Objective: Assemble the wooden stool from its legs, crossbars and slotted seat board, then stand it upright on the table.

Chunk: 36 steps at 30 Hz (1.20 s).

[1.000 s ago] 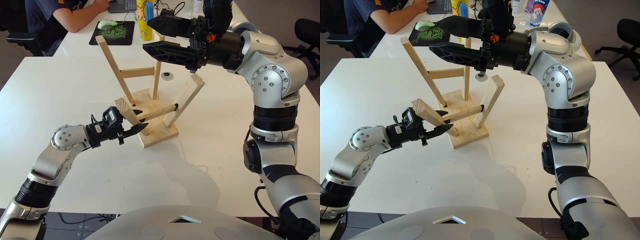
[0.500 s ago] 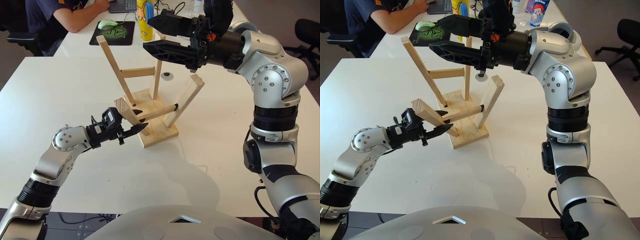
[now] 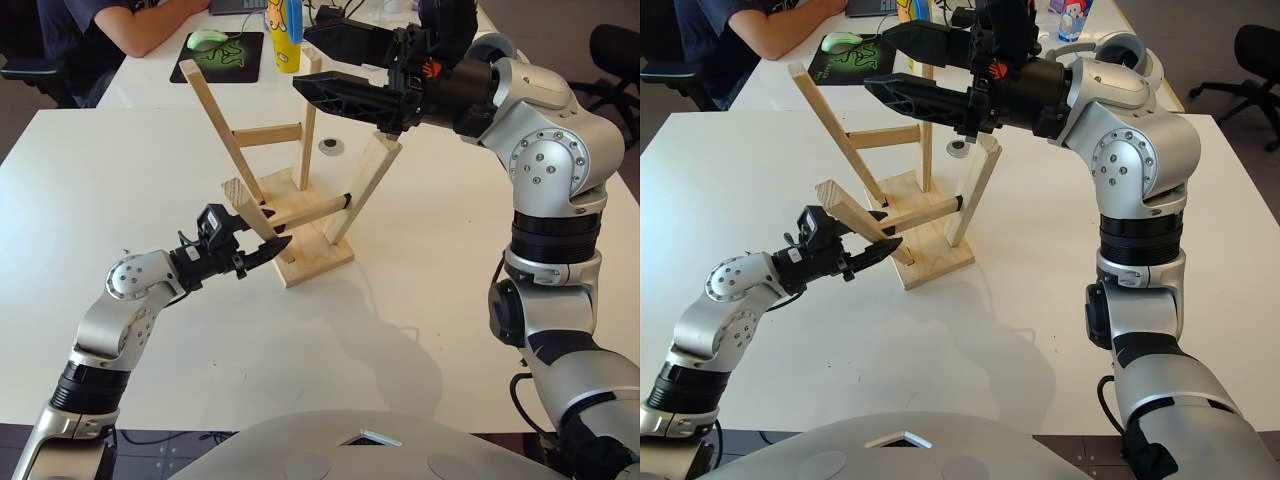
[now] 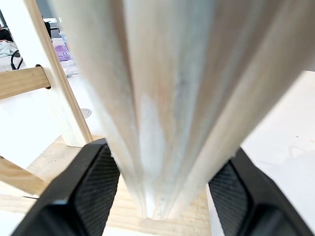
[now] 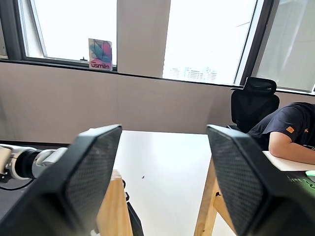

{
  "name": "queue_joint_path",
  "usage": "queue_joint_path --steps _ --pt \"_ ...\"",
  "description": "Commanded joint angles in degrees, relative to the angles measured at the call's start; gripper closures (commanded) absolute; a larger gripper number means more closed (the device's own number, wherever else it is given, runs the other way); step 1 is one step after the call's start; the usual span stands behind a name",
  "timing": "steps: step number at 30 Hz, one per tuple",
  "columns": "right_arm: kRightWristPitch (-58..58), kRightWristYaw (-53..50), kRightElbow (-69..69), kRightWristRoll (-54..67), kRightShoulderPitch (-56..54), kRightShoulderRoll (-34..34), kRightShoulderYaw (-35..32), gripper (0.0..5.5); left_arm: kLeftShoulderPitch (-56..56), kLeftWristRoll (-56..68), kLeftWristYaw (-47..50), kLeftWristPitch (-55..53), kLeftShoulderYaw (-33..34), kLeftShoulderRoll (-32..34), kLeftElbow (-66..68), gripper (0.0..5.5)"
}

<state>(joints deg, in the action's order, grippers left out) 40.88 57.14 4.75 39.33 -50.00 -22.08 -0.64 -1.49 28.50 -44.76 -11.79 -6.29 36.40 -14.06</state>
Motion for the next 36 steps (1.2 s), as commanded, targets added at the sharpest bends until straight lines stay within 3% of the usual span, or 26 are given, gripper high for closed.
queue_joint_path --steps 1,12,17,19,28,32,36 --pt "-0.24 -0.60 0.49 0.25 0.48 -0.60 -0.31 2.30 1.24 -3.14 -0.64 1.27 1.85 0.52 2.86 2.74" --pt "0.09 -2.70 2.36 0.51 3.21 -1.85 -1.95 2.30 12.74 5.00 0.34 -3.30 16.32 1.09 -6.05 2.74" --pt "-0.26 -4.63 2.31 0.30 4.23 -2.18 -3.13 2.30 10.49 7.96 1.28 -5.60 23.49 1.96 -4.51 2.74" --pt "-0.60 -6.24 2.11 -0.15 4.68 -2.06 -3.94 2.30 8.47 8.39 2.08 -5.66 25.12 1.54 -2.78 2.98" --pt "-6.77 -22.71 -5.48 -9.40 6.56 -1.14 -7.84 2.30 11.97 3.13 1.17 -3.68 22.32 -0.18 -1.52 4.38" --pt "-11.69 -27.31 -11.45 -20.17 9.29 -3.42 -3.26 2.30 15.45 -0.50 -1.26 -1.76 20.87 1.07 -0.30 4.94" --pt "-14.83 -26.77 -8.66 -26.01 14.59 -2.84 3.00 2.30 19.83 -6.36 -6.30 0.76 15.96 4.50 -0.84 5.48"
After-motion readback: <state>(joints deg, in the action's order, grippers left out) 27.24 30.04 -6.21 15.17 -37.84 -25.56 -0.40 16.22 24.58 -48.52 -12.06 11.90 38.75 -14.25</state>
